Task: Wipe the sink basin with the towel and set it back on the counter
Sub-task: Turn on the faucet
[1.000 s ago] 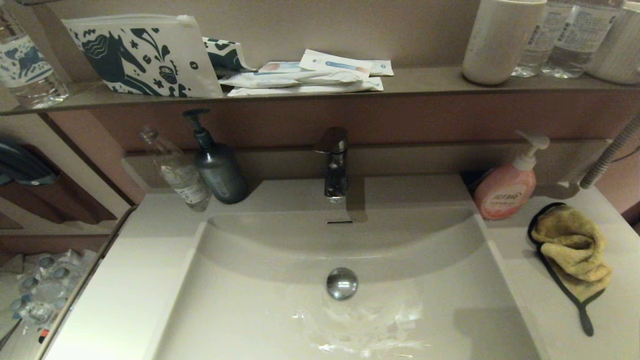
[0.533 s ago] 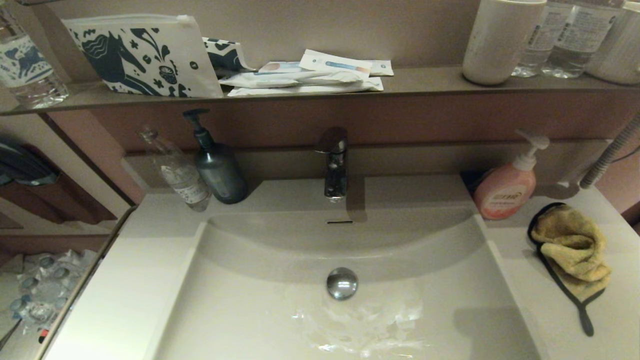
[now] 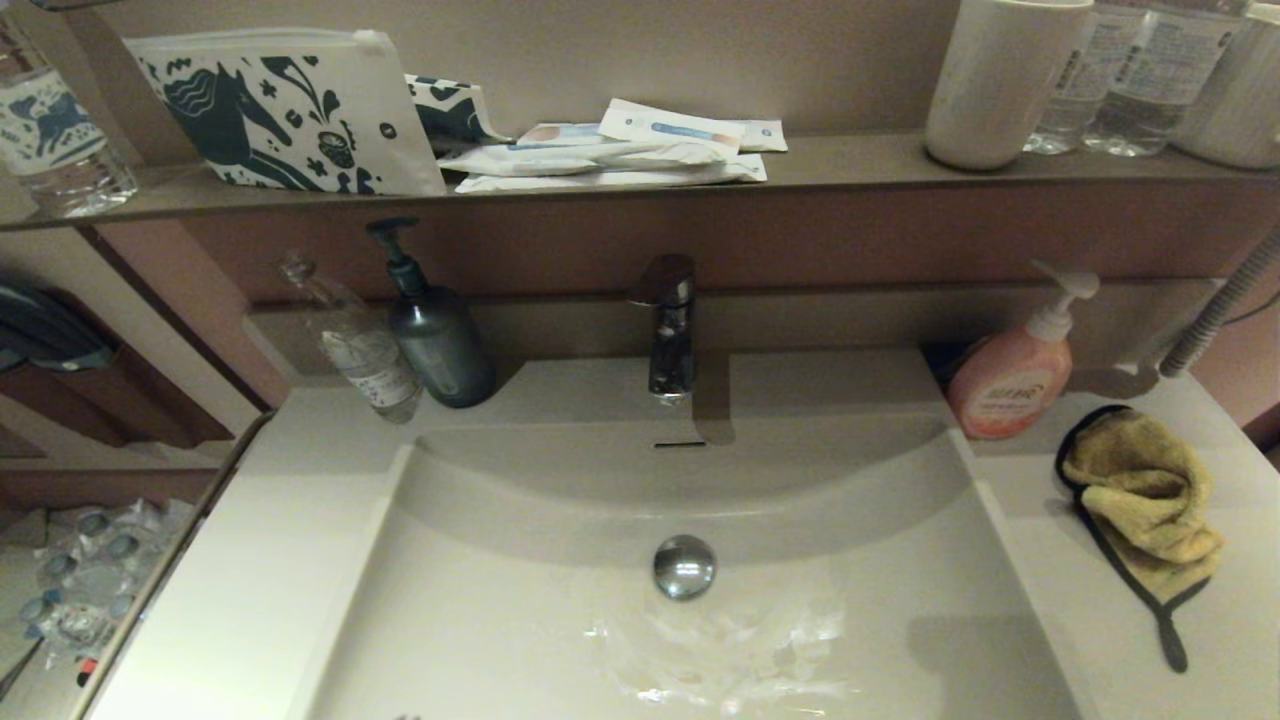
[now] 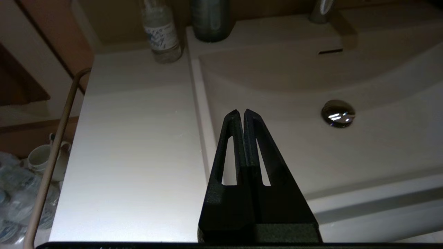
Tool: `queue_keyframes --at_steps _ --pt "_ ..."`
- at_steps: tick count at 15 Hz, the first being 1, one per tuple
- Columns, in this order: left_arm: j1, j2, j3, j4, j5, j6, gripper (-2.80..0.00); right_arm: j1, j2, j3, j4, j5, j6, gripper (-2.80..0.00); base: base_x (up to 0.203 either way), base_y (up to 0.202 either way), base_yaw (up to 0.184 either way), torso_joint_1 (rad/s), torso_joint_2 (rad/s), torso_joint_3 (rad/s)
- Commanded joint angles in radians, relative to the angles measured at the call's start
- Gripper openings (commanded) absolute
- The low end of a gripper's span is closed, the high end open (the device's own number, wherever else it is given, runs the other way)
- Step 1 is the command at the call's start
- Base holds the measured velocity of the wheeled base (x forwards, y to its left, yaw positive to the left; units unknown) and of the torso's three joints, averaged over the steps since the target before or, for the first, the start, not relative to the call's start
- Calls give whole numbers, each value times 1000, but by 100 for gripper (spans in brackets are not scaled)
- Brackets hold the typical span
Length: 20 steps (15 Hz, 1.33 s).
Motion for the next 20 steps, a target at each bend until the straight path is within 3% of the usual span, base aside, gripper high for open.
queue_keyframes --at_steps 1,3,8,13,15,18,20 --pt "0 122 -55 -5 -14 -4 -280 0 2 0 0 0 1 -280 0 0 0 0 0 0" --pt "0 259 -103 -66 -36 -17 -280 1 1 0 0 0 0 -280 0 0 0 0 0 0" --pt "-5 587 -144 -373 -57 -38 -280 0 2 0 0 0 -1 -280 0 0 0 0 0 0" --pt "-193 837 -210 -537 -28 -39 -280 1 1 0 0 0 0 -280 0 0 0 0 0 0" --pt "-332 930 -221 -606 55 -42 -280 0 2 0 0 0 0 -280 0 0 0 0 0 0" --pt "-550 1102 -227 -772 255 -43 -280 0 2 0 0 0 0 -280 0 0 0 0 0 0" --pt "-623 1221 -244 -911 353 -40 -280 0 1 0 0 0 0 -280 0 0 0 0 0 0"
